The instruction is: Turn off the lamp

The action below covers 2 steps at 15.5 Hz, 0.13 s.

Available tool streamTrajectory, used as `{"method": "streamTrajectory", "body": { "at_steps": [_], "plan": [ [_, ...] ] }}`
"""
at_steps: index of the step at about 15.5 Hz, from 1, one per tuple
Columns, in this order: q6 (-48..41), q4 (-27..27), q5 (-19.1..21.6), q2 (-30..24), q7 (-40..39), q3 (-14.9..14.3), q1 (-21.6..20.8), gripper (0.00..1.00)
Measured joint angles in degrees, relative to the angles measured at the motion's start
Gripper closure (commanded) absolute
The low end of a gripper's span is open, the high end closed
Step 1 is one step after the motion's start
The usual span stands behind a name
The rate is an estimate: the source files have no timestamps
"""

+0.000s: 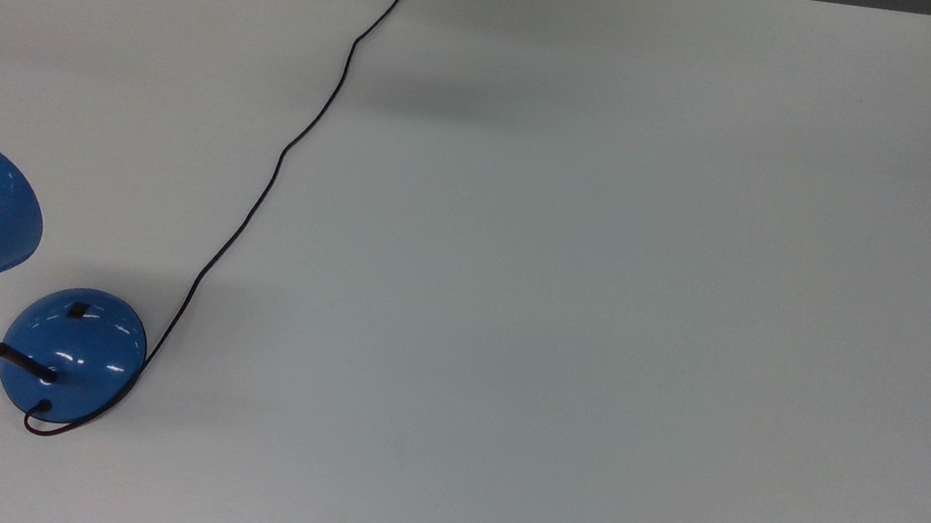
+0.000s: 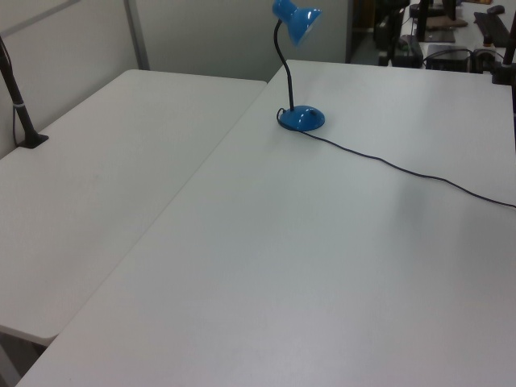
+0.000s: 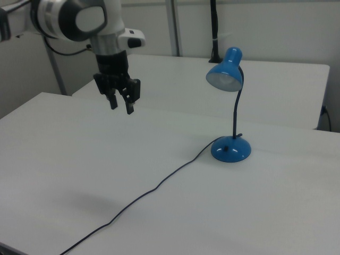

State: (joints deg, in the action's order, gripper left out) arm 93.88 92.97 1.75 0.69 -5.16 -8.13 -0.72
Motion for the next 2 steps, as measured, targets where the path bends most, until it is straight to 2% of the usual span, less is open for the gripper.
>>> {"method": "streamTrajectory", "body": {
  "at_steps": [2],
  "plan": [
    [-1.6,1.1,0.0,-1.7,0.0,-1.7,-0.9,0.0]
  ]
}}
